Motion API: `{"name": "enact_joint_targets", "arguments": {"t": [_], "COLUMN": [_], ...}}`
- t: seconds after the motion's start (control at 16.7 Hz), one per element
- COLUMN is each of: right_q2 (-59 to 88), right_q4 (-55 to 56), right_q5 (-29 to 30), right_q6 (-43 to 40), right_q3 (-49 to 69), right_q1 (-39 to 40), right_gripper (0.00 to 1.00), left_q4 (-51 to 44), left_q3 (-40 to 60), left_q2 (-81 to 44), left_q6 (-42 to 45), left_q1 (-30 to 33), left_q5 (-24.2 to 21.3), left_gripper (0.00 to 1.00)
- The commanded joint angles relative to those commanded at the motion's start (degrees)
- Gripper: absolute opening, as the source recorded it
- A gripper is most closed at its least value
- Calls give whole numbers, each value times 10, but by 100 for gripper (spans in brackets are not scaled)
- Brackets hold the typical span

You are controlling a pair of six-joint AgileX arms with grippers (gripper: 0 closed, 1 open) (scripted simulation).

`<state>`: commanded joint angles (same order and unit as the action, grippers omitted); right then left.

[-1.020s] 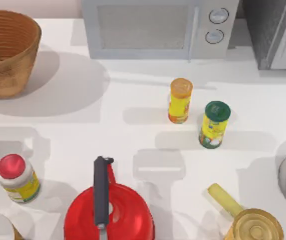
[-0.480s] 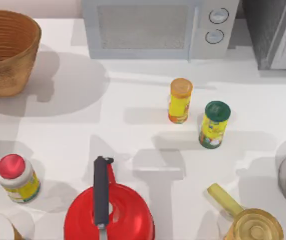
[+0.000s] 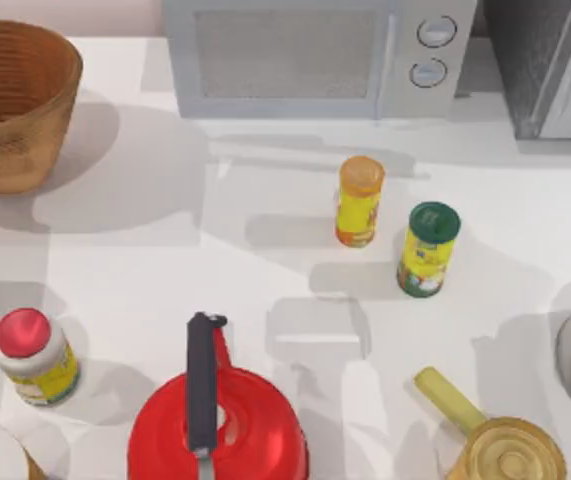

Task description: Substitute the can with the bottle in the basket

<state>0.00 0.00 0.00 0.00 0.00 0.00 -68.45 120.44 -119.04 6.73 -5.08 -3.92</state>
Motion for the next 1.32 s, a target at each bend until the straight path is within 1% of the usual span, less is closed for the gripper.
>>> {"name": "enact_joint_targets", "arguments": {"t": [0.3,0.48,0.6,0.78,1.14,1.32], "right_q2": [0,0,0,0,0,0], "right_q4": [0,0,0,0,0,0], "right_q5": [0,0,0,0,0,0], "right_q6": [0,0,0,0,0,0], "right_q3": [0,0,0,0,0,0], "right_q1": [0,0,0,0,0,0], "right_gripper": [100,100,100,100,100,100], "left_q4": [-108,-152,-171,-182,-179,-142], "left_q3": [200,283,318,339,336,295], "left_q2": [-197,-278,-312,-332,-332,-327], "left_q6": [11,16,18,19,18,16], "left_q1": [-10,-15,-17,-19,-15,-16], "left_q5": [-3,-4,-5,-5,-5,-5], "left_gripper": [100,100,100,100,100,100]}}
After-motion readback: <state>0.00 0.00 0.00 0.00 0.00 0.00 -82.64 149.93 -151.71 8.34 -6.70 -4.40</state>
